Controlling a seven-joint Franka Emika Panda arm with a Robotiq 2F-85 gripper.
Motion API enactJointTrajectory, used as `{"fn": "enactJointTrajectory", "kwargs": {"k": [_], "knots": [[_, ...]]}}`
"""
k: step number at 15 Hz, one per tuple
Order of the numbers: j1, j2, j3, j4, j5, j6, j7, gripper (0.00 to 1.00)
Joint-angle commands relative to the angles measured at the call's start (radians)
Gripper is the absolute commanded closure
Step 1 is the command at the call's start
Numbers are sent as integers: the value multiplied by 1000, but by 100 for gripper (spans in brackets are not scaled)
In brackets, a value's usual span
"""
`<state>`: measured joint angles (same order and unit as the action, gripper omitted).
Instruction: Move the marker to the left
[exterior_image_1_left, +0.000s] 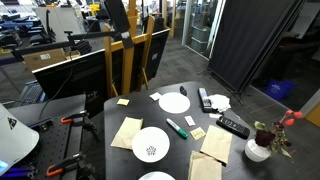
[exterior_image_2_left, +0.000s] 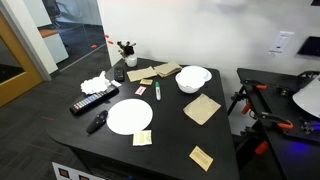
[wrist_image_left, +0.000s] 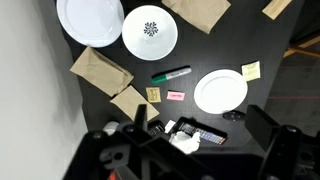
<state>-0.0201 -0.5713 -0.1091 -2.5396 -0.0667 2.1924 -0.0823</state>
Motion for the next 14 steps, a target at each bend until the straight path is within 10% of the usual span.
{"fn": "enactJointTrajectory", "kwargs": {"k": [1, 14], "knots": [[-25, 171, 72, 60, 55, 100, 208, 0], [1, 665, 139, 242, 122, 365, 916, 0]]}}
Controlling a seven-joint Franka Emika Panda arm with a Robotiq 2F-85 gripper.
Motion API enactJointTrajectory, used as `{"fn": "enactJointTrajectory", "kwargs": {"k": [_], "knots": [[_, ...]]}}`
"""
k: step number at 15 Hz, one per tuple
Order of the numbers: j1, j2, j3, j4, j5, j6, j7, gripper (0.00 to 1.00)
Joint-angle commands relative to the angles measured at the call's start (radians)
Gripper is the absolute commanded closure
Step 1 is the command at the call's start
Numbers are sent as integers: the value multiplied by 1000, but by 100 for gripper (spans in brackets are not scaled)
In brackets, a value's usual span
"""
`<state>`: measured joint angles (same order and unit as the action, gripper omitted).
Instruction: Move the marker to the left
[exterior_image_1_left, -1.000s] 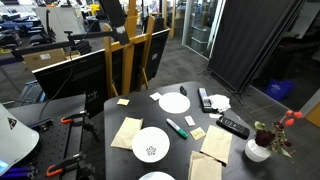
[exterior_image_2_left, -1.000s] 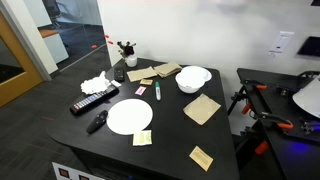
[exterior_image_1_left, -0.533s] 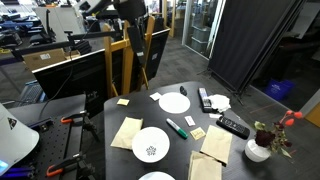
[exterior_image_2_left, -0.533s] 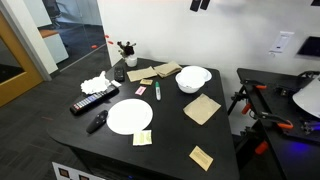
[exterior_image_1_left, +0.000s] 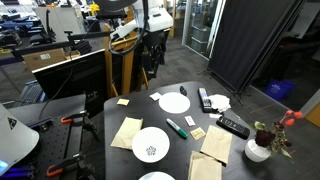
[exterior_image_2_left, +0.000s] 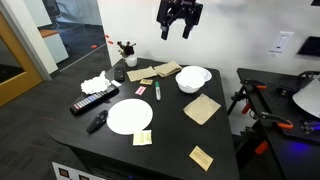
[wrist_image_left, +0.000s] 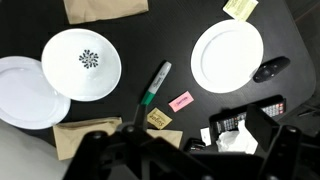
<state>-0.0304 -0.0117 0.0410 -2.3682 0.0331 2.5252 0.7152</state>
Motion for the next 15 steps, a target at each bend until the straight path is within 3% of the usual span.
{"fn": "enactJointTrajectory", "kwargs": {"k": [1, 7, 15], "knots": [[18, 138, -17, 86, 23, 42, 159, 0], [51, 313, -55, 174, 66, 50, 327, 0], [76, 455, -97, 211, 128, 151, 355, 0]]}}
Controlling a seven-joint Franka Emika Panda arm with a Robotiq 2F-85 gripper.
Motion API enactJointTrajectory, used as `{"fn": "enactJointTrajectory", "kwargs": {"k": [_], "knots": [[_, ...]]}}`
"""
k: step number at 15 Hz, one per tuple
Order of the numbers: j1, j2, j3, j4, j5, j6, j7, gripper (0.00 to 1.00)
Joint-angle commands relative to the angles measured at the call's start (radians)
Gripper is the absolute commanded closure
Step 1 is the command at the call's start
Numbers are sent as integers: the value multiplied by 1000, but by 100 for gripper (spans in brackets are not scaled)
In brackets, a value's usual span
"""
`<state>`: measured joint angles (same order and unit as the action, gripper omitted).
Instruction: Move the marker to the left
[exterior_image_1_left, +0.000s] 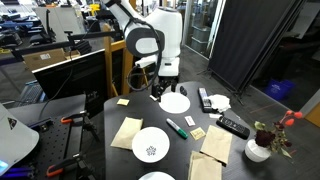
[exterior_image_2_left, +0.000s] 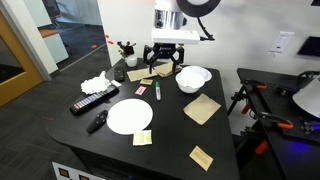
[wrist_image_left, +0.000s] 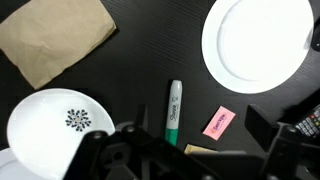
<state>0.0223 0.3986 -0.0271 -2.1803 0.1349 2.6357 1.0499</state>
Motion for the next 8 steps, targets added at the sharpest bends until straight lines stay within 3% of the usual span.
{"fn": "enactJointTrajectory", "kwargs": {"k": [1, 8], "knots": [[27, 58, -38, 25, 26, 53, 23, 0], [57, 133, -106, 50, 2, 104, 22, 0]]}}
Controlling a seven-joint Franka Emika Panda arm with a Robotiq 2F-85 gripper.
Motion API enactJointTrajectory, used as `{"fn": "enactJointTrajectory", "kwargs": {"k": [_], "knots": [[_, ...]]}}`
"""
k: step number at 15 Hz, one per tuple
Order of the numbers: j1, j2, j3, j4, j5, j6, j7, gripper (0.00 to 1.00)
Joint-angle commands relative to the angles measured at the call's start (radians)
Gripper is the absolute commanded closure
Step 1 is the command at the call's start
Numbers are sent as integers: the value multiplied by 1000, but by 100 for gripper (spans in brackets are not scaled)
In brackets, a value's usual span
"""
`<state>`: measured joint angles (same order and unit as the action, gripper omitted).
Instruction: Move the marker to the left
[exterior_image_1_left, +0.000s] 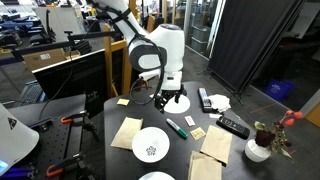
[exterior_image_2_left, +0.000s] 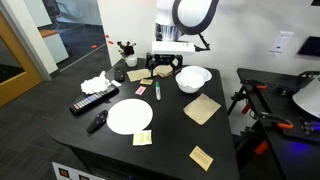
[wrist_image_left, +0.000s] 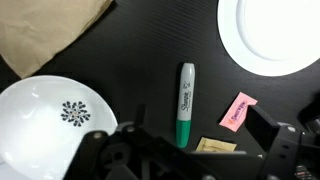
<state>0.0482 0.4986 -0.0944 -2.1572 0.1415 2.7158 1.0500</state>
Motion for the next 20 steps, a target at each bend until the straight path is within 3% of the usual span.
{"fn": "enactJointTrajectory", "kwargs": {"k": [1, 7, 20], "knots": [[37, 43, -51, 34, -11, 27, 23, 0], [54, 112, -88, 80, -12, 44, 14, 0], [37, 136, -88, 112, 6, -16, -1, 0]]}}
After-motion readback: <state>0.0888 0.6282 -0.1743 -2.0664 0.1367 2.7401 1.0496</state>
